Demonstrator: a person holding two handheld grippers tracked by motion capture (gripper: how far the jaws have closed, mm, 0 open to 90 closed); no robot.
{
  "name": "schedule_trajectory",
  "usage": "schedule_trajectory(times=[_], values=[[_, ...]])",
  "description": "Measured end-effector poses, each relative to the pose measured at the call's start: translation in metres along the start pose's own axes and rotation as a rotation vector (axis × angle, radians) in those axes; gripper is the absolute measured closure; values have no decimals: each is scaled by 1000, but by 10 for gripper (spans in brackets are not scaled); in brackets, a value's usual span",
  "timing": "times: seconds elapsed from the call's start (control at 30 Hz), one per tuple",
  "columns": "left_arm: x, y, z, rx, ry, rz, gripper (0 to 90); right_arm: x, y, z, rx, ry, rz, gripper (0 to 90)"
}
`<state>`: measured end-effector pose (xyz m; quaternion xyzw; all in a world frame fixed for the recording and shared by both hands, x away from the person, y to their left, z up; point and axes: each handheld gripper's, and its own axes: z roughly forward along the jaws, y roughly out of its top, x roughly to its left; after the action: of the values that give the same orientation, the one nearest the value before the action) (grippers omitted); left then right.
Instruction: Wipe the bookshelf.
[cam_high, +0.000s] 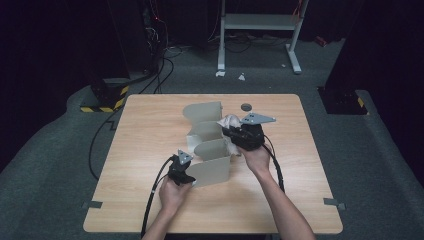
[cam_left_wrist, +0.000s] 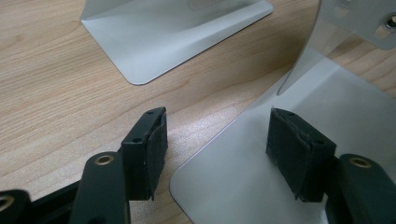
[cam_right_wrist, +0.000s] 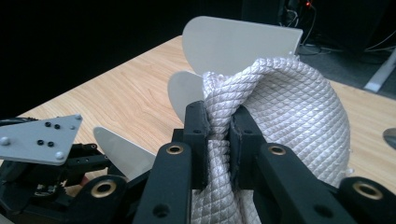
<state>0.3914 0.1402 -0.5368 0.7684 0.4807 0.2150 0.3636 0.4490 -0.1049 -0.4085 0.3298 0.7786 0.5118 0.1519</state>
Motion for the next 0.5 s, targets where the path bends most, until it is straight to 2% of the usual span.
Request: schedule_trajectory(times=[0.1, 0.27, 0.3, 0.4, 0.5], values=[[0, 0, 0, 0, 0, 0, 384, -7, -5, 2, -7, 6, 28, 802], [0, 0, 0, 0, -2, 1, 388, -8, -9, 1, -4, -11, 20, 802], [0, 0, 0, -1, -2, 1, 389, -11, -16, 5, 22, -17, 30, 802], [0, 0, 0, 0, -3, 1, 389, -16, -20, 9, 45, -15, 46, 802], [0, 0, 0, 0, -3, 1, 389, -19, -23, 16, 80, -30, 19, 802]])
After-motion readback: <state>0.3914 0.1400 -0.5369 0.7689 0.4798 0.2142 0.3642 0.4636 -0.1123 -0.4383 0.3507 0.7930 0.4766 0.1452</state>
